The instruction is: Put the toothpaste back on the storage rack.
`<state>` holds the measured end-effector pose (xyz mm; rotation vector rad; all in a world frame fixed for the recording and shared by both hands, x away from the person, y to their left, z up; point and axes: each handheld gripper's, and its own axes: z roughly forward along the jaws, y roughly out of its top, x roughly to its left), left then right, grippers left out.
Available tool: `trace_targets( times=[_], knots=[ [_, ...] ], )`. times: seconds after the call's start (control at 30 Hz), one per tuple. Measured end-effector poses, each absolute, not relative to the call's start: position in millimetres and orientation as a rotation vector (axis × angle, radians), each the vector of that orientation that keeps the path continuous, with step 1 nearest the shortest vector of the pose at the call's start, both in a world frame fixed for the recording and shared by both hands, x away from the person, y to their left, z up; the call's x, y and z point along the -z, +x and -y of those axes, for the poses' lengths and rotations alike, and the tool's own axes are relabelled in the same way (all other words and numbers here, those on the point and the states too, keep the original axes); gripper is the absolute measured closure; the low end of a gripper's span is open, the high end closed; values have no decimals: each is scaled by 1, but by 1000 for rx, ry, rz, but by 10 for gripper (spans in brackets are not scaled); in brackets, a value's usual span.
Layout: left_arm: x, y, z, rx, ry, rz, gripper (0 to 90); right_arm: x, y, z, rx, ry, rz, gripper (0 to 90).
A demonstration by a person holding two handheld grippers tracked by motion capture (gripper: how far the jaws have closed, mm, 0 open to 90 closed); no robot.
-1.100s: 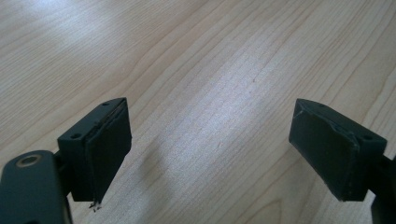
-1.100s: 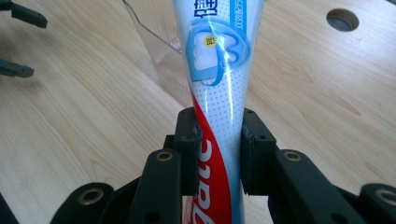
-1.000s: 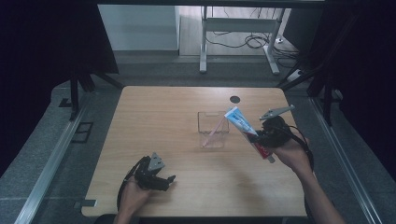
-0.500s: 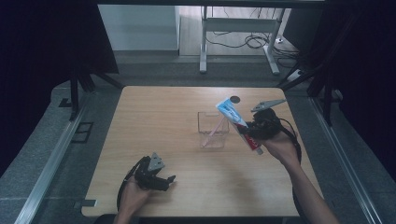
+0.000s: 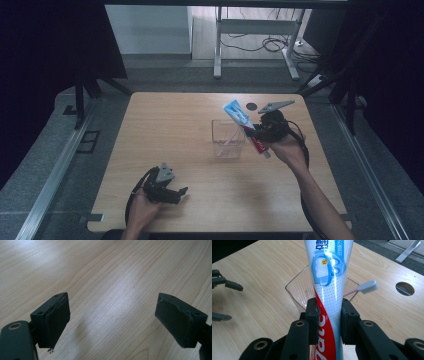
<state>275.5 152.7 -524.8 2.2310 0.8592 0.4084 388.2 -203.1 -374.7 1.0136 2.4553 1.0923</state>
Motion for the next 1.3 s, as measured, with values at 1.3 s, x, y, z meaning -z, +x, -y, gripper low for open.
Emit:
trace_targets(
  times=[1.3],
  knots=[
    [525,275,-152,-412,2232,-849,129,372,424,162,-1246,1008,-2344,729]
  ],
)
